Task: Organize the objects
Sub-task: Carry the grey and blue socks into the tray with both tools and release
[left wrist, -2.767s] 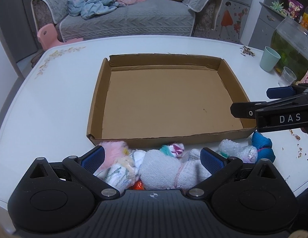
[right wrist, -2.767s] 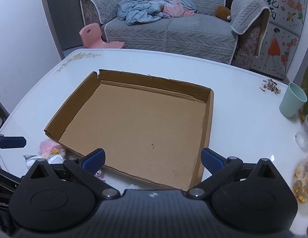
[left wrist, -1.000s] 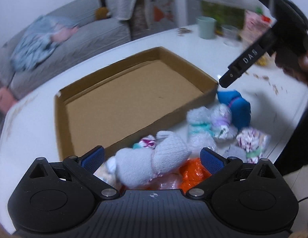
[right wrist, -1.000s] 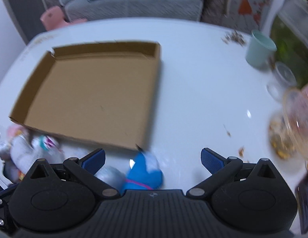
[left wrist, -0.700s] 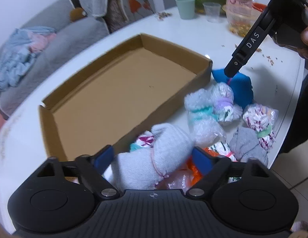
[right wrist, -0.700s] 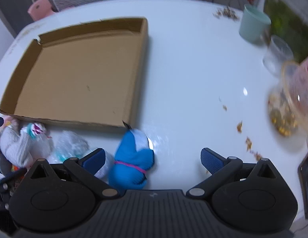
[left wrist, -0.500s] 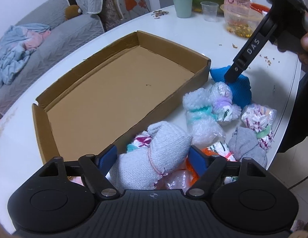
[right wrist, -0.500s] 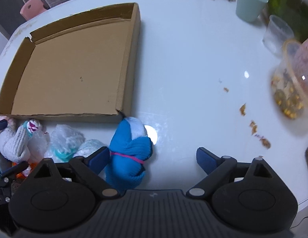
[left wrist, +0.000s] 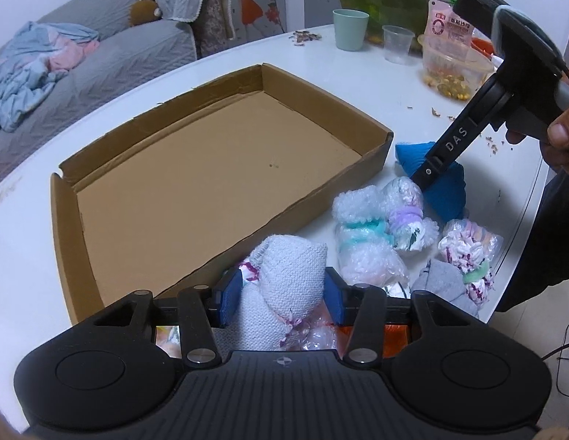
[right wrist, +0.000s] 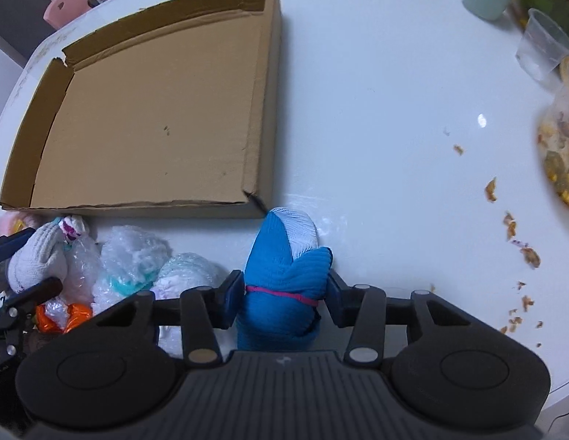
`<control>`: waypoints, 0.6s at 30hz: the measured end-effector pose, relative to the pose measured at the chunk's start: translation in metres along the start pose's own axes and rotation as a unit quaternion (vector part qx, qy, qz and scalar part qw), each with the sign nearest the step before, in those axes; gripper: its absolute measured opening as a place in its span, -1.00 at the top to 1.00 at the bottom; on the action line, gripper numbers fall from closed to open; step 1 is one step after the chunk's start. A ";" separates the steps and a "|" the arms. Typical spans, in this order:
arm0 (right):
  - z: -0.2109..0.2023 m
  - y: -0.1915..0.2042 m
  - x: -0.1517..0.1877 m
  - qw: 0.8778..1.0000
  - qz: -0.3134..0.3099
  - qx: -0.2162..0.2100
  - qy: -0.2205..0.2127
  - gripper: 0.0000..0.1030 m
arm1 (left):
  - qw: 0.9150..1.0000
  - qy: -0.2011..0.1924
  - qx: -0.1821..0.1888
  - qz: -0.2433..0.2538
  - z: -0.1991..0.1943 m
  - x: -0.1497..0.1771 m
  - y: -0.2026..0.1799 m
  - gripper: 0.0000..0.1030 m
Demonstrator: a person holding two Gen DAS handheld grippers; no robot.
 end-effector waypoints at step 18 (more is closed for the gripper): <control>-0.091 -0.013 -0.009 0.989 -0.012 -0.069 -0.127 0.19 | 0.982 -0.079 0.009 -0.172 -0.053 -0.046 0.060 0.03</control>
Point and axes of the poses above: each gripper's, at about its wrist camera, not at the fingertips, and z roughly the way its jaws point, y to its left, x to its underside, the point moved 3 cm from there along z, roughly the way its jaws point, and after that the axes turned 4 degrees about -x, right-handed, at the moved point
